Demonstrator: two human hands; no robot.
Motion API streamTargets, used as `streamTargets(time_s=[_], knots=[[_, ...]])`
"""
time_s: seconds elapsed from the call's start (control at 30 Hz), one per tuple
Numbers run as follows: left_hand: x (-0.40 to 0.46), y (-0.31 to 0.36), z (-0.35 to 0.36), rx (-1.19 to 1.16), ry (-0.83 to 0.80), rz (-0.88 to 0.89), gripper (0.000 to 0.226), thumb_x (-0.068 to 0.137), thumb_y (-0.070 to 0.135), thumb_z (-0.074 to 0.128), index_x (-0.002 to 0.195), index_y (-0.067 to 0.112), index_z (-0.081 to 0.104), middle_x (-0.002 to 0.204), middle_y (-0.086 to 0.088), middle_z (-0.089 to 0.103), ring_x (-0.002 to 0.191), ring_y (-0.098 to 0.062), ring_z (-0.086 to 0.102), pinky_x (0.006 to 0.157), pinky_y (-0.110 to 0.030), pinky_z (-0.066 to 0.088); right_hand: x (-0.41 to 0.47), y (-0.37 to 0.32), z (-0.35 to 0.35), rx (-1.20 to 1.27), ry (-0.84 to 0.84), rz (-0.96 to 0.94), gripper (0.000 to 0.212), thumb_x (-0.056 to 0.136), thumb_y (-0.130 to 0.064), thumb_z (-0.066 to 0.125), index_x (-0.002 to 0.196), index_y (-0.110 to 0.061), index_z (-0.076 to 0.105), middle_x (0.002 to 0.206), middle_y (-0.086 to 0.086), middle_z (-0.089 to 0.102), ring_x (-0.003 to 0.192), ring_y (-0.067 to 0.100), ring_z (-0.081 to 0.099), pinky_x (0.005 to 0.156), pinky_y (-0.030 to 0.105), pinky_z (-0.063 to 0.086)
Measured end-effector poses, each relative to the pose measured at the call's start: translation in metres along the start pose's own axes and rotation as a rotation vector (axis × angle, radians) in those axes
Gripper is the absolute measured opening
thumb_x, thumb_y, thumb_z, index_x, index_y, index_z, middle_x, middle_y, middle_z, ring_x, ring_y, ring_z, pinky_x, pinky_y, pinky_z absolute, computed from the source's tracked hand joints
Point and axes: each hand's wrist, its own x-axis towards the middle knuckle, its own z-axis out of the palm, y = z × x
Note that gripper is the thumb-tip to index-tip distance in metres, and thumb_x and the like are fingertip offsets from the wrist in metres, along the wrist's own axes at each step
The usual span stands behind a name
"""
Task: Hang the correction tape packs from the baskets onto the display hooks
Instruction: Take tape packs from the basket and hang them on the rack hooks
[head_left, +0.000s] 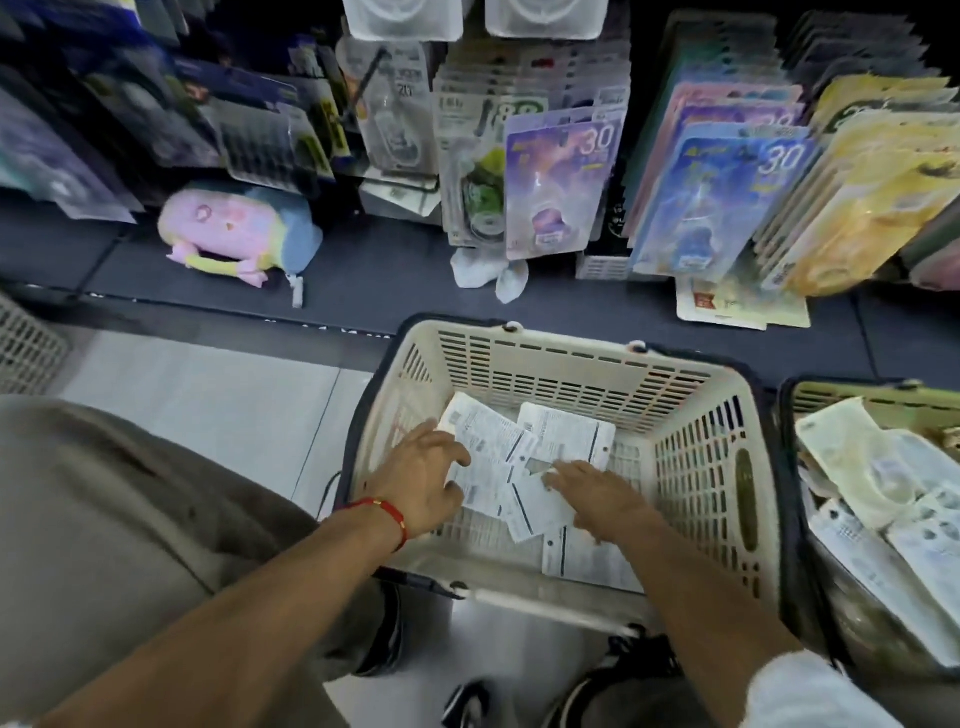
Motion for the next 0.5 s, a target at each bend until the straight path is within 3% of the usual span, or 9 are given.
streamTargets(time_s=[0.1,0.17,0.2,0.27,0.3,0.37,0.43,0.5], knots=[[0.005,0.006,-0.001,-0.057,-0.028,-0.066,0.043,0.095,0.015,0.065,0.138,0.024,0.063,0.15,-0.003,0.054,0.149,-0.02,0.037,0.12,-0.027,0.029,-0.009,0.009,-0.002,0.253,-0.024,0.04,0.06,0.107,-0.019,0.057,0.162,-0.027,0.037,0.17,0.003,0.033,0.155,0.027,0.033,0.124,0.043,0.032],[0.009,0.01,-0.002,-0.118,-0.036,-0.128,0.043,0.096,0.016,0.066,0.138,0.023,0.063,0.147,-0.007,0.058,0.141,-0.023,0.047,0.112,-0.029,0.038,-0.015,0.011,-0.009,0.453,0.083,0.108,0.038,0.11,-0.019,0.051,0.147,-0.02,0.057,0.143,0.009,0.06,0.135,0.032,0.057,0.108,0.038,0.047],[0.009,0.013,-0.001,-0.171,-0.033,-0.17,0.043,0.096,0.017,0.067,0.138,0.022,0.063,0.146,-0.008,0.059,0.137,-0.024,0.051,0.107,-0.027,0.041,-0.019,0.011,-0.015,0.582,0.155,0.173,0.03,0.11,-0.016,0.05,0.135,-0.017,0.065,0.127,0.009,0.066,0.121,0.034,0.065,0.098,0.037,0.052],[0.011,0.021,0.0,-0.289,-0.021,-0.259,0.044,0.095,0.019,0.071,0.138,0.019,0.063,0.145,-0.008,0.061,0.131,-0.024,0.058,0.102,-0.025,0.043,-0.026,0.012,-0.031,0.924,0.266,0.306,0.025,0.11,-0.012,0.05,0.125,-0.015,0.07,0.121,0.005,0.066,0.107,0.031,0.069,0.079,0.038,0.061],[0.012,0.026,0.001,-0.359,-0.024,-0.305,0.047,0.094,0.022,0.074,0.139,0.017,0.063,0.143,-0.007,0.062,0.13,-0.024,0.059,0.101,-0.025,0.044,-0.031,0.012,-0.037,1.164,0.248,0.348,0.024,0.109,-0.011,0.052,0.122,-0.016,0.072,0.124,0.002,0.064,0.103,0.029,0.07,0.069,0.036,0.063],[0.012,0.033,0.004,-0.558,-0.057,-0.384,0.053,0.09,0.032,0.08,0.138,0.016,0.062,0.138,-0.005,0.064,0.125,-0.023,0.062,0.097,-0.027,0.045,-0.04,0.008,-0.049,1.586,0.083,0.302,0.018,0.107,-0.012,0.058,0.116,-0.016,0.073,0.126,0.008,0.069,0.1,0.028,0.073,0.064,0.038,0.065],[0.01,0.039,0.01,-0.9,-0.097,-0.424,0.044,0.091,0.032,0.082,0.13,0.018,0.066,0.132,-0.004,0.069,0.114,-0.022,0.067,0.092,-0.031,0.051,-0.041,-0.003,-0.057,1.745,-0.075,0.167,0.022,0.107,-0.016,0.061,0.126,-0.011,0.071,0.123,0.013,0.074,0.097,0.026,0.075,0.065,0.038,0.064],[0.007,0.043,0.014,-1.247,-0.093,-0.458,0.03,0.097,0.019,0.075,0.126,0.018,0.068,0.129,-0.01,0.073,0.109,-0.026,0.071,0.086,-0.039,0.058,-0.036,-0.016,-0.061,1.731,-0.12,0.106,0.026,0.108,-0.021,0.059,0.129,-0.01,0.069,0.118,0.013,0.077,0.093,0.024,0.076,0.065,0.036,0.064]])
